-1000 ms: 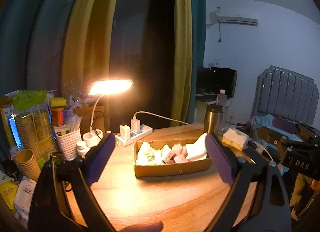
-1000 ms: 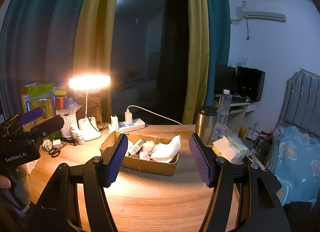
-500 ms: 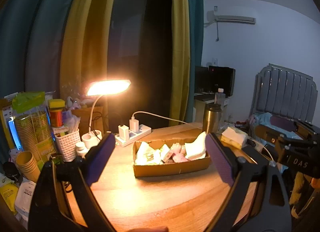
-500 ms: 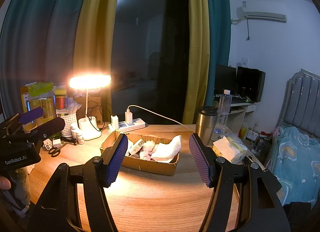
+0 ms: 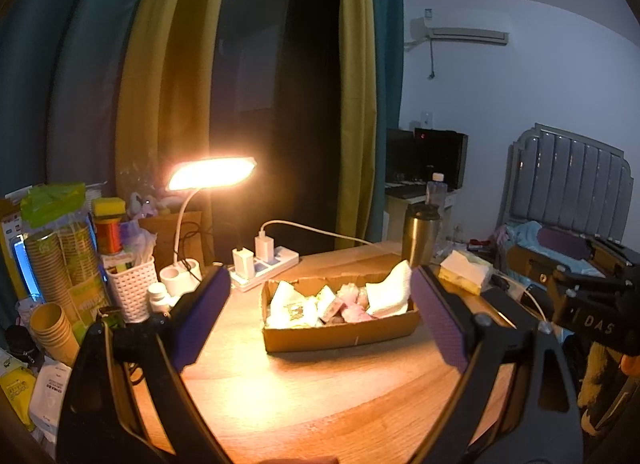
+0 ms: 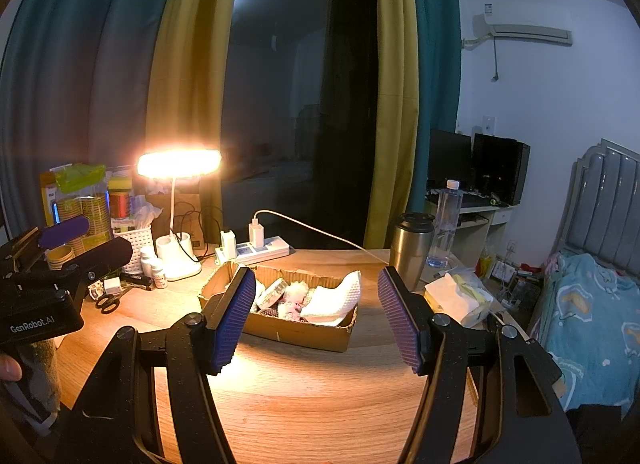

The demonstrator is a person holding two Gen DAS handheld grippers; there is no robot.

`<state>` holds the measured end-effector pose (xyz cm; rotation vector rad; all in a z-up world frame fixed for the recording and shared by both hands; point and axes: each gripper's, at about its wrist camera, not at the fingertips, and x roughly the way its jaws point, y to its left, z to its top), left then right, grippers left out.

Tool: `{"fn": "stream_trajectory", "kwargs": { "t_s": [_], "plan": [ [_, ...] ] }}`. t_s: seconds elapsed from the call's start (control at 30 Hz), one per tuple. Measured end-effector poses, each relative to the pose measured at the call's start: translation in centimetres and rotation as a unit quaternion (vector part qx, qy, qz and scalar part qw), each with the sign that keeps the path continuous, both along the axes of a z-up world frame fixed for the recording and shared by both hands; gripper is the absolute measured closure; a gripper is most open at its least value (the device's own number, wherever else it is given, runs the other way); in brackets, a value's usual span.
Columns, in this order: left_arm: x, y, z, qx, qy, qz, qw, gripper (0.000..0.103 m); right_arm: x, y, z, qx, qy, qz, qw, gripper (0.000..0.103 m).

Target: Organize soft objects

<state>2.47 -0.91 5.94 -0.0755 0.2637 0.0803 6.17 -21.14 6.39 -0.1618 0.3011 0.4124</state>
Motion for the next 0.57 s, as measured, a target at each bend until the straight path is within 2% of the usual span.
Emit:
{"fn": "stream_trajectory", "kwargs": {
  "t_s": [0.57],
  "plan": [
    [1.00, -0.66, -0.28, 0.011, 0.001, -0.011, 0.9999, 0.011, 0.44, 0.35, -0.36, -0.009, 0.002, -0.003, 1.000, 0.036]
  ]
}}
